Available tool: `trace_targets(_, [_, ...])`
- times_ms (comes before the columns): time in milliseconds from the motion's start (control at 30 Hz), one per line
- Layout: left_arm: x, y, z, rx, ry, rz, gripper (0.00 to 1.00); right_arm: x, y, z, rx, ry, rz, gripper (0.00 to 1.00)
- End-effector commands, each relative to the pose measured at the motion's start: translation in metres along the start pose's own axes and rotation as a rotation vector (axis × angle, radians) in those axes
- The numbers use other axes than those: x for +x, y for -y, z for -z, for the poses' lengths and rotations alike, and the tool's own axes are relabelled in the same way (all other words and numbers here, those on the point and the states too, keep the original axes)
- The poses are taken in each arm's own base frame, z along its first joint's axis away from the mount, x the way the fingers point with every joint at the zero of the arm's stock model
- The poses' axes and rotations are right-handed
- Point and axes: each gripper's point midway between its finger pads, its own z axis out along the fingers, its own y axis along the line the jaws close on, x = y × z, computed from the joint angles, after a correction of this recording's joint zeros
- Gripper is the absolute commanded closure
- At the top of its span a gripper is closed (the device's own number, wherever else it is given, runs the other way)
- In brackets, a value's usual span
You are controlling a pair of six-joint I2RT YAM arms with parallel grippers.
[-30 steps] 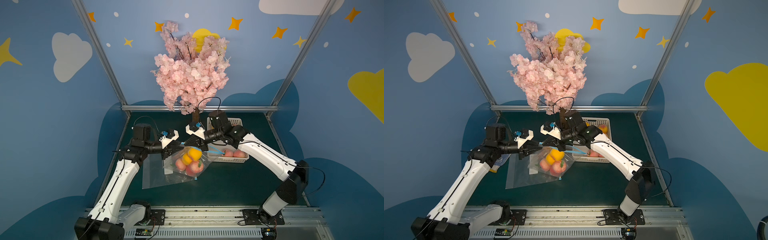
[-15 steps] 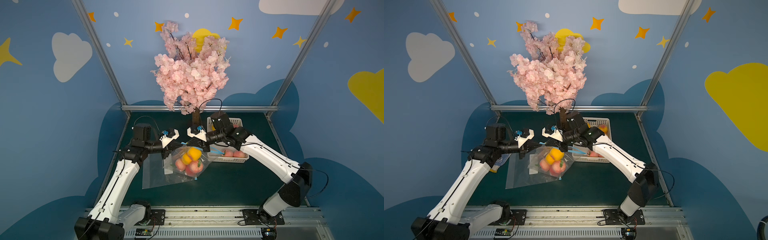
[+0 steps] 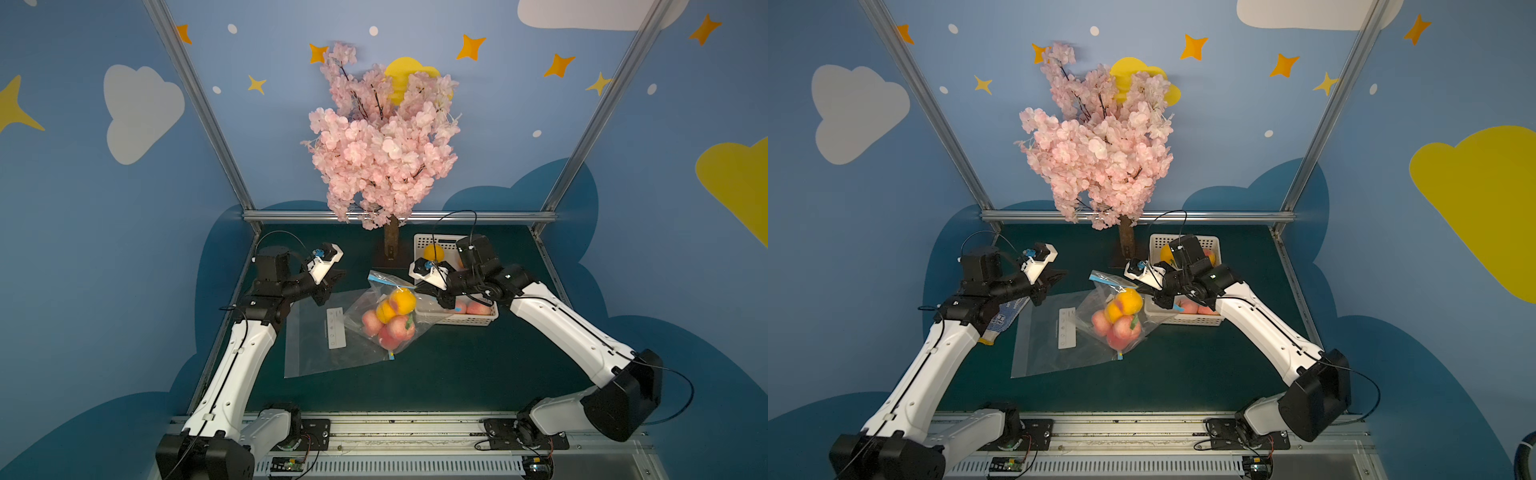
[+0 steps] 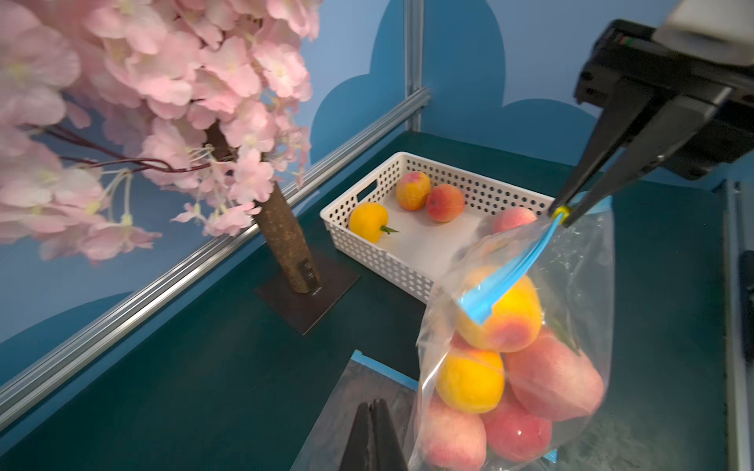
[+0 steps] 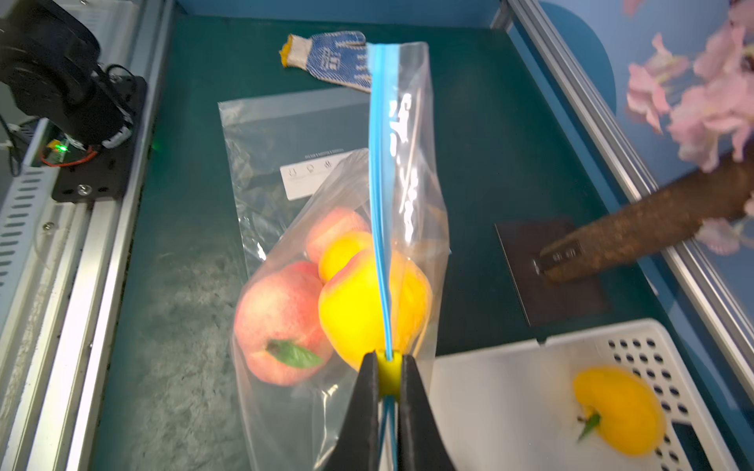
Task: Place the peach in a zip-top bag and seal the zipper
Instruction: Zip the zipper on the zipper food storage bag.
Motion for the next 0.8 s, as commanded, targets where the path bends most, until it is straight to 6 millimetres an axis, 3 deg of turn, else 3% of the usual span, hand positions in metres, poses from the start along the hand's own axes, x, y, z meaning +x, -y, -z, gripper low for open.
trace_targets(0, [0.001, -0.019, 0.0, -0.09, -0.008, 0.022, 0.97, 0.016, 0.002, 0.018, 0.05, -0.046, -0.027, 1.0])
trace_targets(67, [0.0, -0.019, 0.0, -0.088, -0.007, 0.024, 0.97, 0.019, 0.003, 0.023, 0.06, -0.042, -0.038, 1.0])
trace_targets(133, [-0.004, -0.006, 0.0, -0.024, 0.015, 0.017, 0.96, 0.017, 0.001, 0.023, 0.049, -0.025, -0.041, 1.0])
trace_targets(233, [-0.014, 0.025, 0.001, 0.121, 0.089, -0.017, 0.73, -0.004, -0.006, 0.02, -0.018, 0.058, -0.048, 1.0])
trace_targets(300, [-0.018, 0.042, -0.002, 0.169, 0.111, -0.04, 0.49, -0.025, -0.013, 0.018, -0.065, 0.134, -0.036, 1.0])
trace_targets(400, [-0.02, 0.061, -0.008, 0.209, 0.118, -0.08, 0.34, -0.059, -0.02, 0.021, -0.133, 0.264, -0.036, 1.0])
trace_targets(500, [-0.023, 0.068, -0.011, 0.225, 0.126, -0.102, 0.17, -0.08, -0.023, 0.025, -0.181, 0.341, -0.049, 1.0])
trace_targets(633, [-0.028, 0.065, -0.013, 0.216, 0.13, -0.119, 0.06, -0.086, -0.026, 0.025, -0.21, 0.356, -0.04, 1.0])
trace_targets(767, [-0.033, 0.071, -0.01, 0.253, 0.152, -0.142, 0.09, -0.083, -0.029, 0.024, -0.228, 0.342, -0.033, 1.0])
